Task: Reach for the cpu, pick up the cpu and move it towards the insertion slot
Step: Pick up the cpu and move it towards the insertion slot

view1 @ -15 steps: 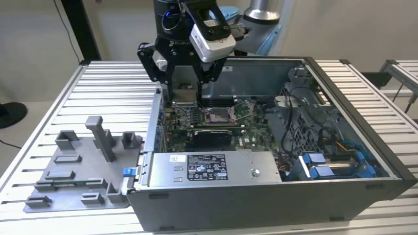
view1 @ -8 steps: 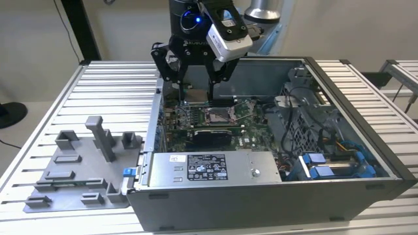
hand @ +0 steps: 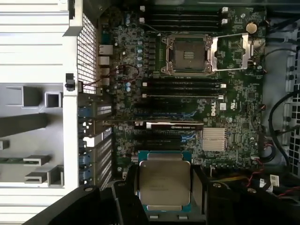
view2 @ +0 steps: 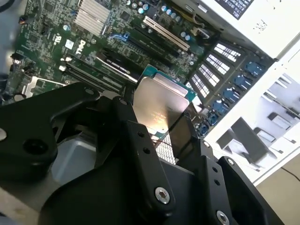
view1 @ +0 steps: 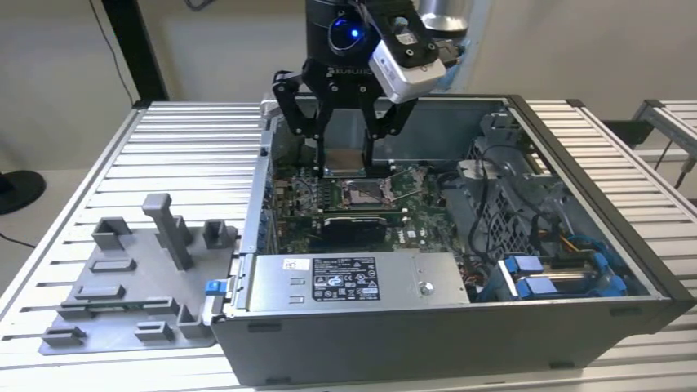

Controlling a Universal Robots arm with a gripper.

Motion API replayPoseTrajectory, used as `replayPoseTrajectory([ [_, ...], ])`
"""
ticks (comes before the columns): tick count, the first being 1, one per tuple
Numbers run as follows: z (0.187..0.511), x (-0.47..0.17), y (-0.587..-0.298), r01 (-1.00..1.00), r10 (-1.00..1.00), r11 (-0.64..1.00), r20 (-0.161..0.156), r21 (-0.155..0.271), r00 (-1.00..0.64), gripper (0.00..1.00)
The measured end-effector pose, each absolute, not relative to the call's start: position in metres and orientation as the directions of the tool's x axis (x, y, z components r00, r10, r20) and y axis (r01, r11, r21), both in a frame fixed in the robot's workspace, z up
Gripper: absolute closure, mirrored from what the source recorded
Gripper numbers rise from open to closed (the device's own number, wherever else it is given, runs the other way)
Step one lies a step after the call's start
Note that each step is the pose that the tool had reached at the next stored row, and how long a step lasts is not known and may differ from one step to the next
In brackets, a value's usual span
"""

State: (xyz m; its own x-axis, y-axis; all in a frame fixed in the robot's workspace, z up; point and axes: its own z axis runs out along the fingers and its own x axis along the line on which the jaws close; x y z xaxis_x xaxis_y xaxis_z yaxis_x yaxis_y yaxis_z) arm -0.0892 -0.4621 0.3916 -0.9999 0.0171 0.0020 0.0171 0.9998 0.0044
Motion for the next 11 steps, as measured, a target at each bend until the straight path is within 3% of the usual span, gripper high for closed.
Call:
replayPoseTrajectory([
  [11, 0.392, -0.062, -0.462, 0.017, 0.017, 1.0, 0.002, 0.004, -1.0, 1.0],
])
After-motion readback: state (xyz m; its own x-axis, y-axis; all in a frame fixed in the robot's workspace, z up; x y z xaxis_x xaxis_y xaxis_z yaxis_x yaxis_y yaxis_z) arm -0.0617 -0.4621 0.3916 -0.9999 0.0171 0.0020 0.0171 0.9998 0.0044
